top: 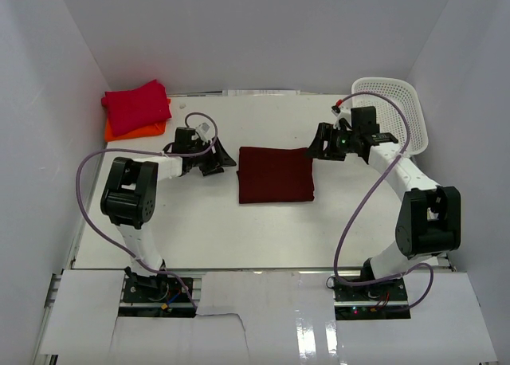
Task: Fold and stack the t-shirts
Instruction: Smooth out wrinkles on the folded tshirt, then put the neatly folded tshirt into the corner of the board with the left arm
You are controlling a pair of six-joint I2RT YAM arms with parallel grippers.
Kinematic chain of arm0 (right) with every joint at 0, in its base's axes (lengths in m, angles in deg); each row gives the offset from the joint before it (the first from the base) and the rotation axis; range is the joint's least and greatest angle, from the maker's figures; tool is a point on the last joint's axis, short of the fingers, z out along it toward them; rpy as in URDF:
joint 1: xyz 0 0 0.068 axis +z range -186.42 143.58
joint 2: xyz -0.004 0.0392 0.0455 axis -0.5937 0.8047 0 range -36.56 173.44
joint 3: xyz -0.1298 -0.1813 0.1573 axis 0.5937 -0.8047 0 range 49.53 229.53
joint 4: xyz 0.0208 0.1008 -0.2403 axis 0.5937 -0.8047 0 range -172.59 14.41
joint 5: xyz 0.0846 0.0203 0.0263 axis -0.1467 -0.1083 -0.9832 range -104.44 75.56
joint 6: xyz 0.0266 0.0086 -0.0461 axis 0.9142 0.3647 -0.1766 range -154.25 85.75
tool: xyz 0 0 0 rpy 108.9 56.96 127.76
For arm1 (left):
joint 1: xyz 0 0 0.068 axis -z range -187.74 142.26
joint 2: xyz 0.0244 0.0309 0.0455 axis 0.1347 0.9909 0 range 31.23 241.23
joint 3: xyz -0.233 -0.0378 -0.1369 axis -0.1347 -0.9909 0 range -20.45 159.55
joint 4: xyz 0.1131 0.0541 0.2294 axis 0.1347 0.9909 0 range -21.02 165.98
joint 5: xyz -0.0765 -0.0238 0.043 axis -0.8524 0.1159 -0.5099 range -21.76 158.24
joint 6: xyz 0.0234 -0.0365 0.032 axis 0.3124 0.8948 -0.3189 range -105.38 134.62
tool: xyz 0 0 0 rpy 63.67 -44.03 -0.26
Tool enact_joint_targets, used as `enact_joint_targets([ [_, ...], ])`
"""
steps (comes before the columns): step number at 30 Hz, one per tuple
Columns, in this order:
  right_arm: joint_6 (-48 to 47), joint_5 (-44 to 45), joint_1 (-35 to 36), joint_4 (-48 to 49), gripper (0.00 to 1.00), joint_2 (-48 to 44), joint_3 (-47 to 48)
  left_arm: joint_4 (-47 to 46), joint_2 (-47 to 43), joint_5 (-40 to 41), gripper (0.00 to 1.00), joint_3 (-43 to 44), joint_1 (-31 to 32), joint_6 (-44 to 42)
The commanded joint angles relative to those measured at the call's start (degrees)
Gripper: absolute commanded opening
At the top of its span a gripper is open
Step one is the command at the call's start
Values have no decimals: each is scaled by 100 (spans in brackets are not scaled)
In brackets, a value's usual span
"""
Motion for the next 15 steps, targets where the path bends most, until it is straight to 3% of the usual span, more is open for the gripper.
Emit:
enact_joint_targets([
  [1, -123, -36, 30, -10, 69, -258, -231, -147, -181, 88, 75, -268, 156, -72],
  [15, -132, -62, 48, 114, 70, -461, -662, -121, 346, 519, 77, 258, 587, -344],
])
